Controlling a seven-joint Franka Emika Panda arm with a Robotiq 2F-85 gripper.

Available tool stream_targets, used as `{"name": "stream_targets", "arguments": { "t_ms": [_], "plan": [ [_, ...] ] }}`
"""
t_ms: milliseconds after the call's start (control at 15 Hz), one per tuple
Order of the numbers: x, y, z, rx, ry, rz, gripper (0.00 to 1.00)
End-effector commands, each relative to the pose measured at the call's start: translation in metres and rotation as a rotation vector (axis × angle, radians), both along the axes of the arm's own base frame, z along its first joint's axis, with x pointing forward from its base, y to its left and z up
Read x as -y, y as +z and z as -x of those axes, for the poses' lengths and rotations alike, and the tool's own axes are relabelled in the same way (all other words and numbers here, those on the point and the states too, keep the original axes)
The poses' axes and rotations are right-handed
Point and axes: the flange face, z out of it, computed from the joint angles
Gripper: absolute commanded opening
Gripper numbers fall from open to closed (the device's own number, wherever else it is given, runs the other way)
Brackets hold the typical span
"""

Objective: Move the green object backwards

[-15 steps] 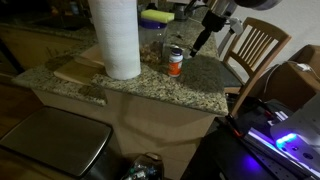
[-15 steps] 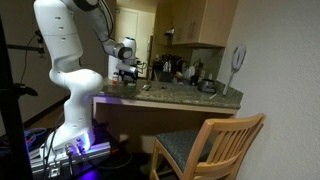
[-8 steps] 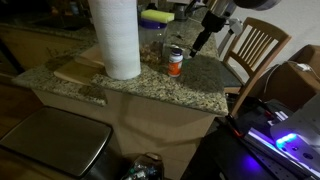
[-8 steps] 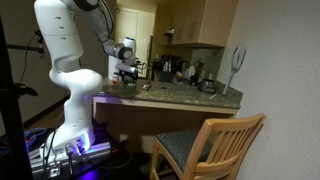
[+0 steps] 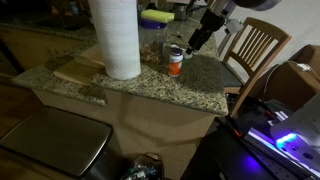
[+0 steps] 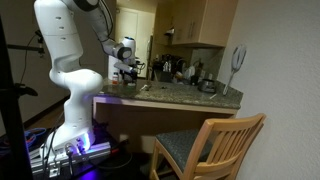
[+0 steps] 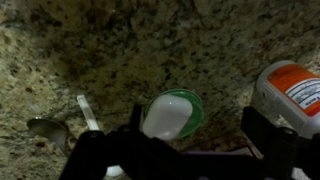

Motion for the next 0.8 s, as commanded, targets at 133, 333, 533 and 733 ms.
{"name": "stream_targets", "arguments": {
  "t_ms": [133, 333, 533, 733],
  "plan": [
    [-0.004, 0.002, 0.001, -0.005, -0.028, -0.04, 1.0],
    [0.002, -0.002, 0.003, -0.048, -0.157, 0.009, 1.0],
    [-0.029, 0.053, -0.001, -0.059, -0.264, -0.077, 1.0],
    [-0.046, 0.097, -0.003, -0.065, -0.345, -0.114, 1.0]
  ]
}}
